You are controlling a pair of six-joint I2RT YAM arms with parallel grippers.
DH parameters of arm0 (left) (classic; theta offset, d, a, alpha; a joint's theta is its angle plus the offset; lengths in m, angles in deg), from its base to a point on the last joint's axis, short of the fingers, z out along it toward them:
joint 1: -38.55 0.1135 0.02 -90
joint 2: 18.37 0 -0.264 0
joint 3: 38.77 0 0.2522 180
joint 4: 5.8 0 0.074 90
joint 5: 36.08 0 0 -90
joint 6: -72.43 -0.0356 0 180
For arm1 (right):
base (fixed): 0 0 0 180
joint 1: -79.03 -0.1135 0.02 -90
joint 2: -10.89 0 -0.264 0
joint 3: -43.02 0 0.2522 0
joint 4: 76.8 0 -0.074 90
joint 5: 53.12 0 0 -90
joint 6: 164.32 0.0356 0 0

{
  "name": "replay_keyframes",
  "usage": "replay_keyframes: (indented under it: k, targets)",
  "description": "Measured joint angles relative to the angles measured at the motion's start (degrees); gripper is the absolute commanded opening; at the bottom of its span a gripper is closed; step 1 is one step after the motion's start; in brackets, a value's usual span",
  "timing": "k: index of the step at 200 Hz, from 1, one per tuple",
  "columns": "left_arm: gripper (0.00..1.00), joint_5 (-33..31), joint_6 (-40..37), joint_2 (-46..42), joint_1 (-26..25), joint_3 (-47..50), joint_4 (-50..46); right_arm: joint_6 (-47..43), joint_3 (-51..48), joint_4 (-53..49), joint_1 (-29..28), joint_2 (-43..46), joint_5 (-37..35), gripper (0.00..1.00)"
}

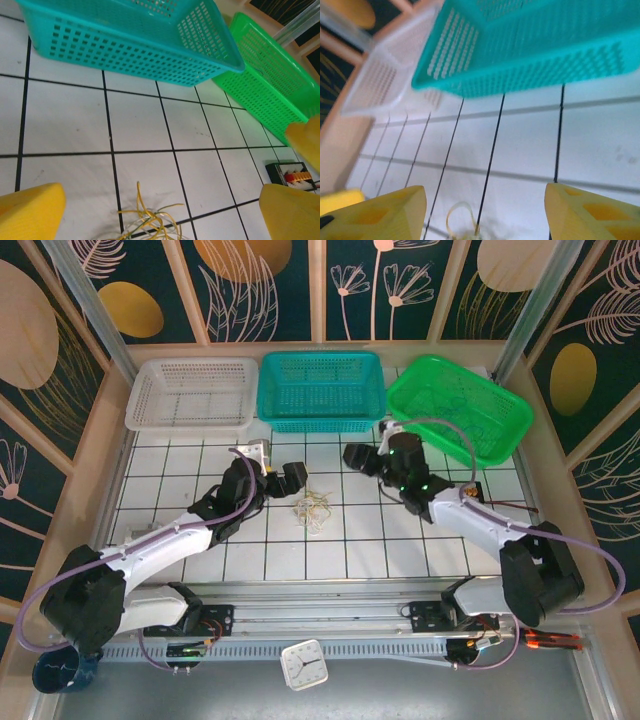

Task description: Untangle the cables

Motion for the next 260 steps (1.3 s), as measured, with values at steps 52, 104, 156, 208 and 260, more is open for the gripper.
replay_keyframes:
  k: [52,104,156,208,260]
  targets:
    - [0.99,4.11,5.18,0.13,0.00,-0.04,-0.72,-0.11,-6.10,1.33,-8.87,0.00,-1.84,0.63]
    - [0.98,7.23,12.61,0.33,0.00,2.60,2.12,-0.94,-6.93,4.13,-10.78,-2.45,-3.06,0.62]
    - [0.91,9.25,21.57,-0.50,0.00,7.82,4.28,-1.14,-6.91,6.08,-11.50,-5.75,-3.02,0.61]
    - [0.79,12.04,26.29,-1.73,0.00,10.56,7.28,-1.25,-6.36,6.73,-12.07,-8.04,-2.95,0.60]
    - [0.73,14.51,27.65,2.38,0.00,10.75,10.78,-1.81,-5.27,7.15,-12.33,-8.57,-2.78,0.55]
